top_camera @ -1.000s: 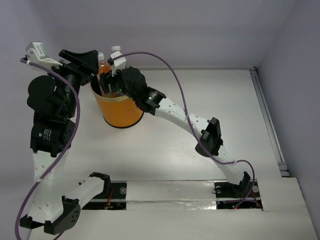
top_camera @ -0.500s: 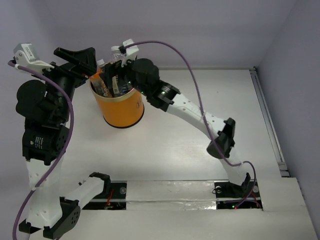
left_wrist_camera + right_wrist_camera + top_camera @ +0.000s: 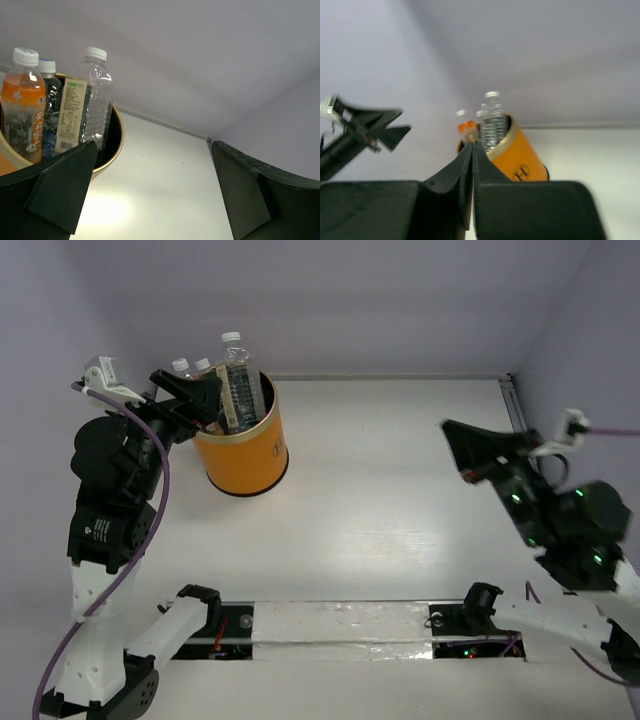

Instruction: Put the plastic bottles in the bin

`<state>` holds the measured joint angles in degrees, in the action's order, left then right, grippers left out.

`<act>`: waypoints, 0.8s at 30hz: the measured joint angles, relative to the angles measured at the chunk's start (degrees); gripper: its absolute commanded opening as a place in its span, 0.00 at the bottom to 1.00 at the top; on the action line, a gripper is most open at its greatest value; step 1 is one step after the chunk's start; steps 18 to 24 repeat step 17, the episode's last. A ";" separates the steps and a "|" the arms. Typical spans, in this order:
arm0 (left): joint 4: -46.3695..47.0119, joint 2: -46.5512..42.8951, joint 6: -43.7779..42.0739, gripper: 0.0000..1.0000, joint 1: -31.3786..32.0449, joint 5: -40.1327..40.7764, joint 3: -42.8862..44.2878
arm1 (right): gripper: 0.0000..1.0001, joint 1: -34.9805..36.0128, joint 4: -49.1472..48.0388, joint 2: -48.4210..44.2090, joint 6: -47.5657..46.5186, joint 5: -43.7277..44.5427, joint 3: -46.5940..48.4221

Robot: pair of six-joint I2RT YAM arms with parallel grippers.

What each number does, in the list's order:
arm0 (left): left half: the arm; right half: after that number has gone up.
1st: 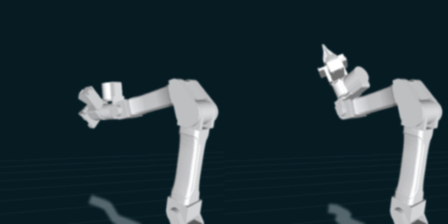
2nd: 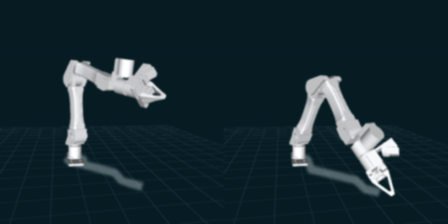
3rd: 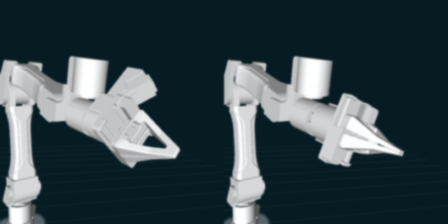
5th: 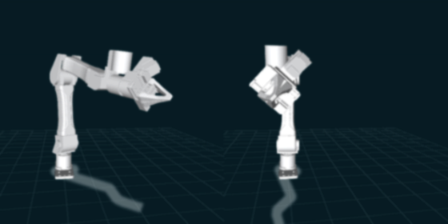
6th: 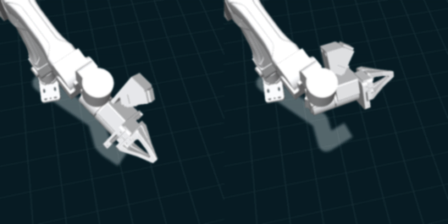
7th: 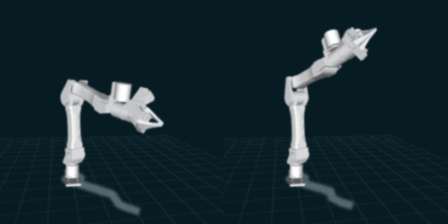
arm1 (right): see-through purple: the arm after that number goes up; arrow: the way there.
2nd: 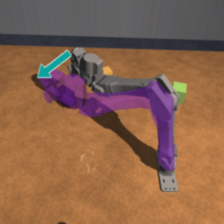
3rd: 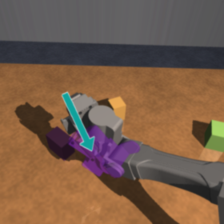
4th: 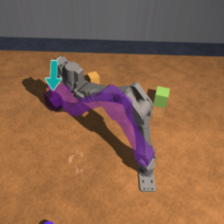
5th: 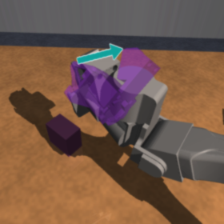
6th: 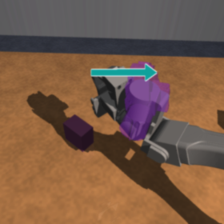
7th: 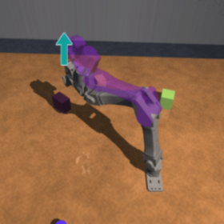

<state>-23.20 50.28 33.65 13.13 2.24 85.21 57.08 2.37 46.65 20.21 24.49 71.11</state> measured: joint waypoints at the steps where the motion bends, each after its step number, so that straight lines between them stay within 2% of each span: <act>1: -0.26 -0.68 -0.07 0.99 0.00 -0.31 -0.96 | 0.34 0.00 2.32 -5.57 1.92 2.62 -2.84; 2: -0.46 -1.57 -0.17 0.99 0.00 -0.72 -1.86 | 0.51 0.00 5.55 -11.19 4.07 5.49 -5.40; 3: -0.79 -2.40 -0.24 0.99 0.00 -1.18 -2.40 | 0.75 0.00 8.74 -15.80 6.05 8.22 -6.97; 4: -1.11 -2.99 -0.33 0.99 0.00 -1.66 -2.54 | 0.84 -0.02 12.28 -20.06 8.41 10.78 -7.89; 6: -1.33 -3.37 -0.42 0.99 0.00 -2.43 -2.56 | 0.96 -0.04 18.23 -25.70 12.24 14.64 -8.55; 9: -1.44 -4.31 -0.57 0.99 0.00 -3.91 -2.56 | 0.97 -0.04 25.40 -28.33 16.59 19.12 -8.57; 12: -1.51 -4.22 -0.59 0.99 0.00 -5.33 -2.56 | 0.98 -0.04 29.14 -26.51 18.23 21.03 -8.57; 17: -1.51 -3.93 -0.68 0.99 0.00 -7.39 -2.56 | 0.98 -0.04 29.86 -19.58 17.59 20.61 -8.15; 24: -1.51 -3.93 -0.68 0.99 0.00 -7.39 -2.56 | 0.98 -0.04 29.86 -19.58 17.59 20.61 -8.15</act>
